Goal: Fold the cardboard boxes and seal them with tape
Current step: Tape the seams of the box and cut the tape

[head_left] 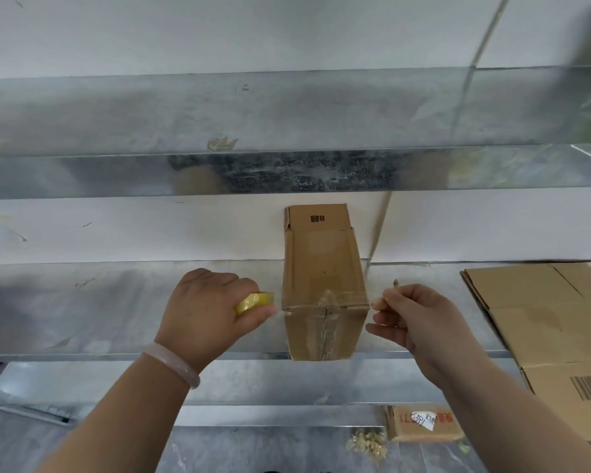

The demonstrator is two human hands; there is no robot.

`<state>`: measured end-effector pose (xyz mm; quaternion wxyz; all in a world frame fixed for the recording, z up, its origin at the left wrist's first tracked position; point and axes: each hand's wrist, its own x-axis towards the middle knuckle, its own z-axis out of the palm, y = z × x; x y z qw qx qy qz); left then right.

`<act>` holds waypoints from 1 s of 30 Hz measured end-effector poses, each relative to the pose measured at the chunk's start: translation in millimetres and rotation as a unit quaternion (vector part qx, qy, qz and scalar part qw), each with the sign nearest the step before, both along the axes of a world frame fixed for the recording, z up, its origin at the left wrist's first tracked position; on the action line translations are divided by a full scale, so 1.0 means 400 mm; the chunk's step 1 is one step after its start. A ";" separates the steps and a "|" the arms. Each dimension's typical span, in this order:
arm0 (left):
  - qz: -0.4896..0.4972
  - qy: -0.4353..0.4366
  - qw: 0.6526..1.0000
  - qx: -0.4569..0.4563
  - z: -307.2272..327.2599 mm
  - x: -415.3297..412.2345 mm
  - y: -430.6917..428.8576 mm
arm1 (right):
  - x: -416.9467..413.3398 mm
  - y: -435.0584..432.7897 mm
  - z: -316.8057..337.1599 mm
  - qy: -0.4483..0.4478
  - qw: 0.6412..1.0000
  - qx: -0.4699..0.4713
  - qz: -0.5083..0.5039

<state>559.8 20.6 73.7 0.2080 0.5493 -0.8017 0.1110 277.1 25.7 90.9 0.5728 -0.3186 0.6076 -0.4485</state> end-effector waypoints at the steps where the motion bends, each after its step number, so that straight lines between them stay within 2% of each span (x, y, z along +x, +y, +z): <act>1: 0.002 -0.001 1.000 0.005 -0.006 0.001 -0.003 | 0.001 -0.003 -0.009 -0.008 1.000 0.008 0.001; 8: -0.012 0.014 0.999 0.028 -0.026 -0.014 -0.027 | -0.004 -0.026 -0.051 -0.086 0.994 0.074 -0.005; 13: -0.029 0.012 0.999 0.044 -0.046 -0.022 -0.041 | -0.016 -0.029 -0.072 -0.093 0.990 0.101 0.010; 20: -0.041 0.027 0.997 0.056 -0.055 -0.024 -0.051 | 0.005 -0.028 -0.133 -0.270 0.954 0.128 -0.029; 25: -0.048 0.048 0.996 0.066 -0.065 -0.026 -0.055 | 0.020 -0.018 -0.176 -0.316 0.943 0.101 -0.025; 28: -0.048 0.055 0.994 0.077 -0.069 -0.021 -0.058 | 0.021 -0.016 -0.199 -0.310 0.944 0.111 -0.024; 30: -0.047 0.056 0.994 0.079 -0.069 -0.019 -0.058 | 0.011 -0.022 -0.199 -0.244 0.965 0.092 -0.022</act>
